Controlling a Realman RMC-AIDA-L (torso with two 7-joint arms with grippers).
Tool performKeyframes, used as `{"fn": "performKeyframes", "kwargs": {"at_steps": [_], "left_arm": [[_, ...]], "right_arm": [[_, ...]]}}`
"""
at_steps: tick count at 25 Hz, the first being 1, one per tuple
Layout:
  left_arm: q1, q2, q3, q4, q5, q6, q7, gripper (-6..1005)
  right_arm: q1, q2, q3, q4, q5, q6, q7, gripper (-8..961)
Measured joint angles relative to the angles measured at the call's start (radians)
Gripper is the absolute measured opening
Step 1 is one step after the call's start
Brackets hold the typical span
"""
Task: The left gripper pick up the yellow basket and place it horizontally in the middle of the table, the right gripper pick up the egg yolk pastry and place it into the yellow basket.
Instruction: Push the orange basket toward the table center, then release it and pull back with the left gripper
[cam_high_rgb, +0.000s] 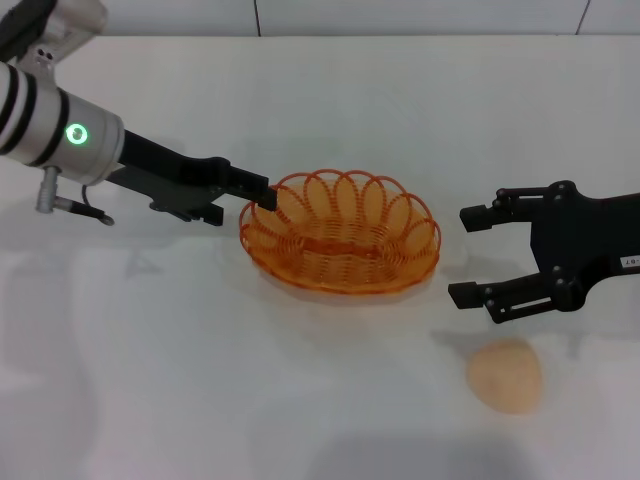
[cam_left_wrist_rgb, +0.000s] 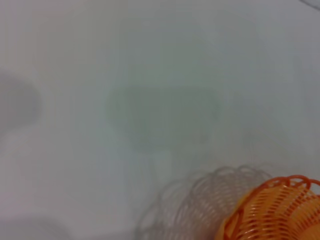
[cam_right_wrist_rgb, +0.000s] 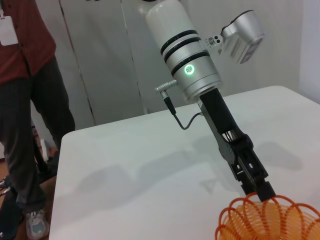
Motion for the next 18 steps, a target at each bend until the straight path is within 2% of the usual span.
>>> {"fn": "performKeyframes", "kwargs": {"at_steps": [1,8,18], "left_arm": [[0.002,0.001,0.0,0.005,-0.001,0.002,0.004,849],[0.05,-0.002,-0.001,0.118,-0.044,0.009,0.082,877],[0.194,0.013,-0.001,0.279,-0.274,-0.003,0.339,893]], "right_arm": [[0.0,0.0,0.001,0.0,0.001,0.0,0.0,858],[-0.001,-0.002,0.011,0.007,0.003,0.006,0.0,858],[0.006,0.0,0.008,0.013,0.003,0.042,0.0,858]]}}
